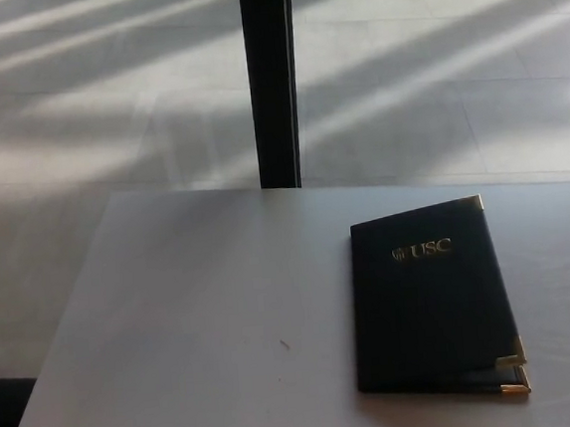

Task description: There is a diary kept infront of the robot and the robot uses its right hand to grab its cover and puses it to the left to open it.

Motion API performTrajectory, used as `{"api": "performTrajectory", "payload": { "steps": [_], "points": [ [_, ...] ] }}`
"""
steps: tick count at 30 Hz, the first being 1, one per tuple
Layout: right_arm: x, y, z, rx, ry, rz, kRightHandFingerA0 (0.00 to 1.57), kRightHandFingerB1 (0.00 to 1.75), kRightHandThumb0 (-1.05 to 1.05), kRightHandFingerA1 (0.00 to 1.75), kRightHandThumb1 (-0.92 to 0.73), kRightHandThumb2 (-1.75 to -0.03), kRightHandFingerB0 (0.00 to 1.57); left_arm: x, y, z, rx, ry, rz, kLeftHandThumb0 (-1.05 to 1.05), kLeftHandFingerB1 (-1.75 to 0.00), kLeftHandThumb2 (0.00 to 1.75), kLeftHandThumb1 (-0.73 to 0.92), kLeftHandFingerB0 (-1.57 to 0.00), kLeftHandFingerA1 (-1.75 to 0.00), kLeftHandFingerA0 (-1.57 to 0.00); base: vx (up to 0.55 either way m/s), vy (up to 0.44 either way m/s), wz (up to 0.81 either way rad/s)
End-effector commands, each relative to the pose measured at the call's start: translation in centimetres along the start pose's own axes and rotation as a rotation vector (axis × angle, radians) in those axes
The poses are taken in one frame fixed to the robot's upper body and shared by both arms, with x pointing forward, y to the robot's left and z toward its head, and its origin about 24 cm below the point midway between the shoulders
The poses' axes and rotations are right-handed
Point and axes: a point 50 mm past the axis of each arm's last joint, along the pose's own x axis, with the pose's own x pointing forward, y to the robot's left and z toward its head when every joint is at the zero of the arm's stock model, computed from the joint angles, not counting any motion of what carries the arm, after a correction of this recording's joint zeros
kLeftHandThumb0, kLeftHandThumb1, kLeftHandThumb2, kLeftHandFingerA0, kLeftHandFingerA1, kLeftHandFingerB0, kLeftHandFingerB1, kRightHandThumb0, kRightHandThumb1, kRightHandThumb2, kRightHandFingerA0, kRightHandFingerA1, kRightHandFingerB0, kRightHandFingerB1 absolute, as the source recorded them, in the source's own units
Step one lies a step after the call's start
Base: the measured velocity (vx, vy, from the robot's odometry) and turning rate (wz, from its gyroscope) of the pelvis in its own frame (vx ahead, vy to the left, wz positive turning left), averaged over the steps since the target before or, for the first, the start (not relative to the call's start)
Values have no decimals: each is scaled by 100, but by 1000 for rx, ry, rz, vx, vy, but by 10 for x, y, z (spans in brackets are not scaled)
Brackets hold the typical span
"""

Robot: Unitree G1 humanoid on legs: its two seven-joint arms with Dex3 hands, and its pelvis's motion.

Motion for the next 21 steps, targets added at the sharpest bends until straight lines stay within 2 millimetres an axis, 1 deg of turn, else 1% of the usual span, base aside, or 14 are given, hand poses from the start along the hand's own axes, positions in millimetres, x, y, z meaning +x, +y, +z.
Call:
{"api": "performTrajectory", "payload": {
  "steps": [1, 3, 4, 6, 8, 9, 11, 12, 13, 15, 16, 17, 18, 21],
  "points": [
    [-5, 4, -24, -20, 101, 32, 30, 38, -80, 42, -90, -67, 22, 1, 5, 5, -1, -1, 9, -85, -65, 104, 92, -25, -81, -35, 0, 0, 0],
    [-7, 6, -32, -17, 123, 48, 28, 37, -81, 42, -90, -67, 20, 1, 5, 4, 2, 2, 10, -86, -64, 104, 92, -26, -79, -35, 0, 0, 0],
    [-9, 7, -39, -12, 156, 54, 27, 36, -77, 41, -92, -68, 18, 1, 5, 4, -9, 2, 14, -87, -65, 104, 92, -26, -81, -36, 0, 0, 0],
    [-10, 8, -43, -12, 165, 56, 26, 36, -75, 40, -92, -70, 19, 1, 5, 4, -5, 3, 13, -86, -65, 103, 92, -27, -80, -35, 0, 0, 0],
    [-12, 12, -50, -4, 187, 69, 26, 37, -74, 40, -92, -70, 20, 2, 6, 5, -12, 1, 10, -87, -66, 103, 92, -28, -81, -35, 0, 0, 0],
    [-13, 14, -52, -7, 198, 77, 24, 37, -72, 39, -92, -72, 19, 2, 6, 5, -14, 0, 14, -85, -66, 100, 92, -28, -82, -37, 0, 0, 0],
    [-15, 19, -60, -13, 230, 99, 24, 35, -71, 37, -92, -74, 18, 1, 5, 5, -12, -2, 26, -84, -66, 99, 92, -30, -81, -37, 0, 0, 0],
    [-17, 23, -65, -12, 252, 112, 23, 35, -69, 39, -92, -75, 15, 1, 5, 5, 0, -7, 15, -84, -65, 103, 92, -26, -81, -35, 0, 0, 0],
    [-18, 27, -71, -8, 277, 117, 22, 34, -70, 38, -92, -76, 14, 1, 5, 5, 7, -9, 15, -86, -66, 102, 92, -29, -81, -37, 0, 0, 0],
    [-21, 31, -81, 8, 318, 114, 22, 34, -70, 38, -92, -76, 14, 1, 5, 4, 11, -8, 19, -84, -66, 101, 92, -29, -81, -37, 0, 0, 0],
    [-21, 32, -81, 8, 318, 114, 22, 34, -70, 38, -92, -76, 14, 1, 5, 4, 11, -8, 19, -84, -66, 101, 92, -29, -81, -37, 0, 0, 0],
    [-25, 36, -89, 3, 339, 138, 0, 48, -34, 48, -63, -117, 1, 1, 5, 4, 6, -5, 15, -85, -65, 102, 92, -27, -81, -36, 0, 0, 0],
    [-28, 40, -98, 13, 371, 137, 0, 48, -34, 48, -63, -117, 1, 1, 5, 4, -5, -7, 23, -84, -67, 99, 92, -31, -81, -36, 0, 0, 0],
    [-32, 43, -106, 18, 392, 139, 0, 48, -33, 48, -64, -118, 1, 1, 5, 5, -2, -4, 15, -86, -66, 102, 92, -28, -81, -35, 0, 0, 0]
  ]
}}
